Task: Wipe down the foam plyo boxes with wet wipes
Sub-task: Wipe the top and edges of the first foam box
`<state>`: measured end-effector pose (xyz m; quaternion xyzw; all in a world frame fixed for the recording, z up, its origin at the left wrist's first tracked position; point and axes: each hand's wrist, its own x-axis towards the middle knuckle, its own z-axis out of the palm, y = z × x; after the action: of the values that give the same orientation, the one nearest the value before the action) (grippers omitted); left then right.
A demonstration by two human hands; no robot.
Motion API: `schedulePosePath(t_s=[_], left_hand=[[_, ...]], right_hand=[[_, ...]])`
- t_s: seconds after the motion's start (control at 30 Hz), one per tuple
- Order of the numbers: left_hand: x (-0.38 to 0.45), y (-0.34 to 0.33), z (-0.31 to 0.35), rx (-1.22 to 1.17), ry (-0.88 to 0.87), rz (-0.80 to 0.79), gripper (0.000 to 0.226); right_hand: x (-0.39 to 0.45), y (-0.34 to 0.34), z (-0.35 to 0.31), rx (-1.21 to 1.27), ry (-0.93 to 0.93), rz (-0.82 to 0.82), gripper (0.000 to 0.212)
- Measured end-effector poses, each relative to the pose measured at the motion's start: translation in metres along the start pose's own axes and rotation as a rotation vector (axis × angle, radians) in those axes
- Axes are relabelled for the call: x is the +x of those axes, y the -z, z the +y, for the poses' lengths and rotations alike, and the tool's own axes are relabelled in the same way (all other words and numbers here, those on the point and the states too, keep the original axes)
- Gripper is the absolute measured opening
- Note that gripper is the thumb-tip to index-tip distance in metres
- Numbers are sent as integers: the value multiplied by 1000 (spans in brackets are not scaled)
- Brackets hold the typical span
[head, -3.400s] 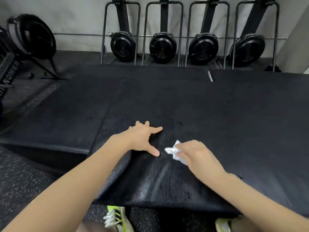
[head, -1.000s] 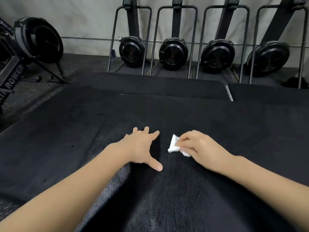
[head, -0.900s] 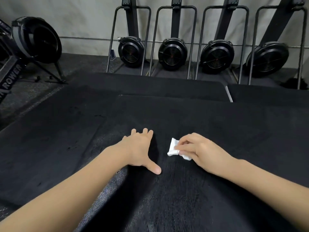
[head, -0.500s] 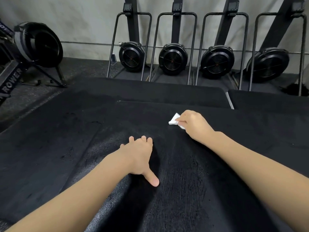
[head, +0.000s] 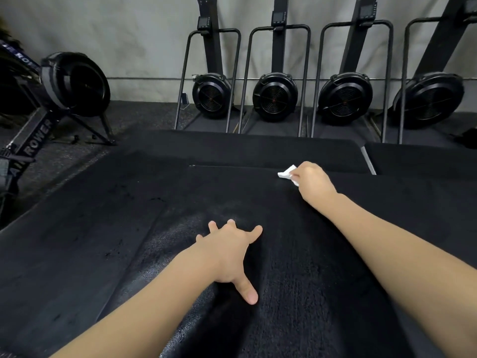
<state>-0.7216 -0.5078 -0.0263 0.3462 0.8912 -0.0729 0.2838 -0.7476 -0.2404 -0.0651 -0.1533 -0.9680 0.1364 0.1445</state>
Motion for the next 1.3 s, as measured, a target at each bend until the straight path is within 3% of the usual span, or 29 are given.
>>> schedulePosePath(t_s=[0.13,0.2,0.3,0.47,0.6,0.7,0.93,1.0,1.1,1.17,1.23,1.3], left_hand=[[-1,1,-1,-24,-6,-11,145],[1,1,-2,-19,-9,-19,145],[1,6,-6,-9,-35,-14,141],[15,25,-2,4,-45,171,126],[39,28,11,-4,-49,68,131],[58,24,5,-13,-47,50,137],[67,20,4,13,-25,46,140],[66,19,4,6,-24,50,139],[66,16,4,-27,-19,51,137],[70,16,3,-32,-23,49,139],[75,16,3,-16,-30,53,141],[77,15,2,-14,-31,56,142]], right_hand=[[-3,-4,-19,55,87,-27,50],[-11,-10,-23,33,165,-76,30],[-14,-9,-15,-16,191,-79,23],[-4,-2,10,-185,55,-20,60],[10,-3,0,-294,-39,-80,75],[26,-12,-12,-310,-51,-80,71],[41,-42,-69,-276,241,-111,87],[49,-45,-57,-260,231,-96,84],[49,-33,-37,-293,-50,11,40],[51,-29,-32,-236,-161,28,25],[54,-33,-45,-203,-116,21,26],[55,-43,-67,-168,29,-18,43]])
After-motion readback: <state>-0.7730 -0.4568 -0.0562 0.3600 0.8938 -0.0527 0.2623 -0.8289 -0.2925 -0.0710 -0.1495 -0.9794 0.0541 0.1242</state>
